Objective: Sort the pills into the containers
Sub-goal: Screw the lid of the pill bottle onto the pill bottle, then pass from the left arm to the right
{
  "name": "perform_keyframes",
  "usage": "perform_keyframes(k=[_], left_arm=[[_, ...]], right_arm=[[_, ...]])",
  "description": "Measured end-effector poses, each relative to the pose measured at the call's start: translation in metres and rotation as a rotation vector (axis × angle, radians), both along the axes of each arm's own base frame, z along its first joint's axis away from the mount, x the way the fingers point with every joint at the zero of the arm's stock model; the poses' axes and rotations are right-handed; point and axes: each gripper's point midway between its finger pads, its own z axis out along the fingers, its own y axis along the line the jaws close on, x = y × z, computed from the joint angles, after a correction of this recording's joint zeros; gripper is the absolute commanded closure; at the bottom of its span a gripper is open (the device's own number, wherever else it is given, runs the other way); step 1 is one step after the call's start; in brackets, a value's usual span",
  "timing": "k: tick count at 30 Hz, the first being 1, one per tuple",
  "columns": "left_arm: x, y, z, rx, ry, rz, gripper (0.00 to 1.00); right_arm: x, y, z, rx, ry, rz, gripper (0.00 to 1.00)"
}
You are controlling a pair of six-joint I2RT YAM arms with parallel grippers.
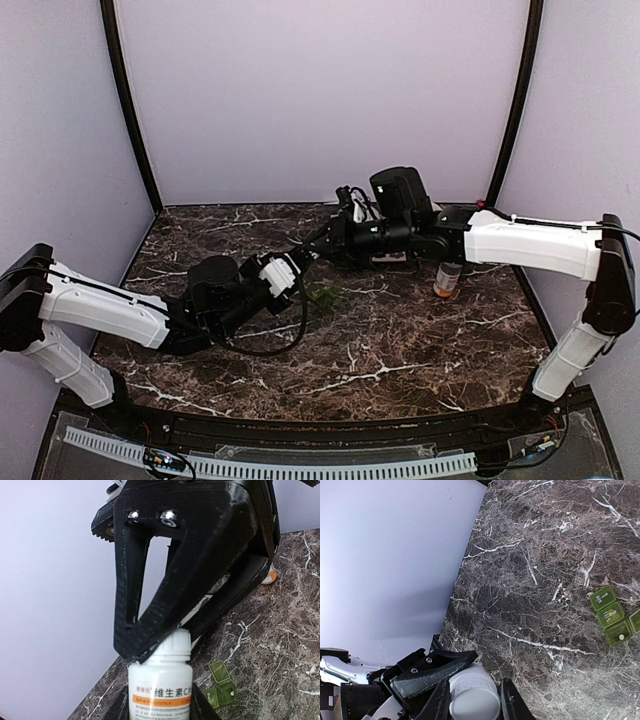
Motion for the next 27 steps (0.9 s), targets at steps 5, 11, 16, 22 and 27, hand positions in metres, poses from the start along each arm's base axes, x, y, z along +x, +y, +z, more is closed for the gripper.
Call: perform_keyframes(k=[5, 11, 16, 22, 27], left_arm=[[-0.001, 0.002, 0.007, 0.018, -0.065, 0.026, 1.00], [0.000, 0.004, 0.010, 0.027, -0.098, 0.049, 0.89], [0.000, 0.003, 0.008, 0.028, -0.086, 0.046, 0.66], [-0.015, -0.011, 0.016, -0.028, -0.059, -0.039, 0.47], [-0.029, -0.018, 0.037, -0.111, -0.049, -0.110, 0.41]], right_arm=[[-0.001, 0.002, 0.005, 0.029, 0.023, 0.004, 1.00], [0.001, 0.003, 0.009, 0.032, 0.024, 0.002, 1.00], [0.001, 0.002, 0.007, 0.022, 0.025, 0.004, 1.00], [-0.005, 0.001, -0.009, -0.030, 0.051, 0.018, 1.00], [-0.006, -0.003, -0.026, -0.088, 0.071, 0.019, 1.00]])
